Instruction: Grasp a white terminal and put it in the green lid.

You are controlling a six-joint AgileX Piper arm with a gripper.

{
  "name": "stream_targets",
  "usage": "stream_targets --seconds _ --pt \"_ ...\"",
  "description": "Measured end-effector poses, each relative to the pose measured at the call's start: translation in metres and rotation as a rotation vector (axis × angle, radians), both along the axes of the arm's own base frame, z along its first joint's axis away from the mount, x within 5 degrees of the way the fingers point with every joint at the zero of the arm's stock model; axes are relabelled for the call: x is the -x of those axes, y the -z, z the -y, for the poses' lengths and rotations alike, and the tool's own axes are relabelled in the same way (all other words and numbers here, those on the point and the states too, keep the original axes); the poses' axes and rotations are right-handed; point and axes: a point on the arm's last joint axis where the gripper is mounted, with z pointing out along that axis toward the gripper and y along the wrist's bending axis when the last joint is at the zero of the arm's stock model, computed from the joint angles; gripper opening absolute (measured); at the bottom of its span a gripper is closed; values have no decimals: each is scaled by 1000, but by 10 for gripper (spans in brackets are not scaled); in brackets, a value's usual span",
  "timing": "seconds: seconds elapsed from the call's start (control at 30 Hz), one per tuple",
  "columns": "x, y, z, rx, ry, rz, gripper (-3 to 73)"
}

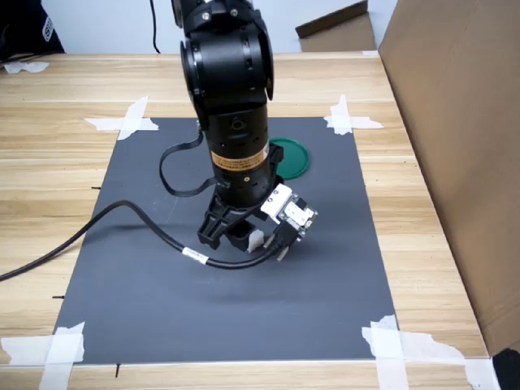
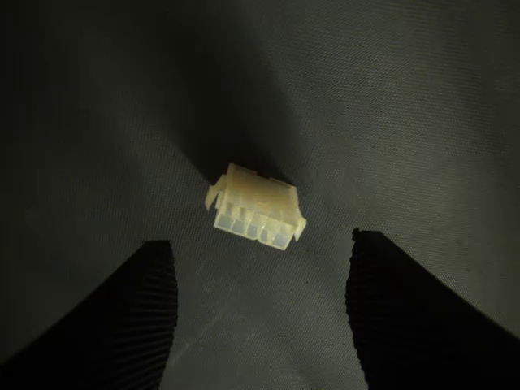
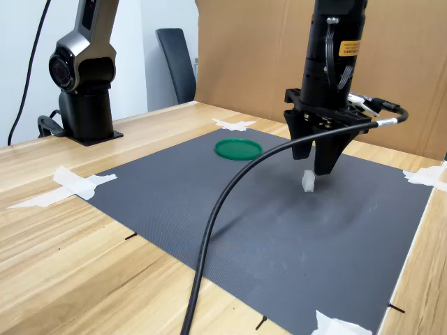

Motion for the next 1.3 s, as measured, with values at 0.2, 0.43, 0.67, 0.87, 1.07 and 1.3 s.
stream_targets --seconds 0.2,0.43,0.67,0.87,1.07,1.3 --pt "3 0 -5 43 -99 -7 530" --pt "5 0 -16 135 -275 13 530" --pt "2 -1 -13 205 -451 35 530" --pt "8 5 -11 237 -606 16 530" --pt "9 15 -12 270 -788 111 530" --pt "6 26 -14 257 -817 99 530"
